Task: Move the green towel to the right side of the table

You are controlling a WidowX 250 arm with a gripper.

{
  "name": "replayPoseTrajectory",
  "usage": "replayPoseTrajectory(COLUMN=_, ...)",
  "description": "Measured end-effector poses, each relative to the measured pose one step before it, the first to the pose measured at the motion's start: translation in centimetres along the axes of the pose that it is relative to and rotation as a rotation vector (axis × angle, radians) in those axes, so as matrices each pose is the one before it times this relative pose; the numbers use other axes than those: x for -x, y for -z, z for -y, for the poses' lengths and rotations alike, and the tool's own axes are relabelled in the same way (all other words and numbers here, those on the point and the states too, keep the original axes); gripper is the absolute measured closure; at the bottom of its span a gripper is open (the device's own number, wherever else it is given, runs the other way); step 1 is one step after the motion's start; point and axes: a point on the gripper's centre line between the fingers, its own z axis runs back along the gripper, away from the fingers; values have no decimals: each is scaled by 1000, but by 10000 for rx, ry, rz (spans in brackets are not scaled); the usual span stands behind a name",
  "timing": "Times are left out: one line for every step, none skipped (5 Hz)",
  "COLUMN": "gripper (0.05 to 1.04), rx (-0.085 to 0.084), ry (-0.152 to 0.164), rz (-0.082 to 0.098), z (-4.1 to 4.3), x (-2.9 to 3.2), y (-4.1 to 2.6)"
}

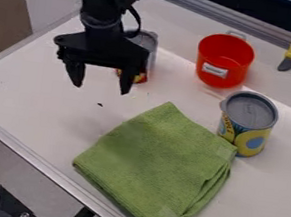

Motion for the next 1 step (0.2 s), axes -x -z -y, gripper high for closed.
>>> replayPoseTrajectory(gripper=83, rx=-688, ry=-512, rz=319, z=-2182, x=-3888, y=422)
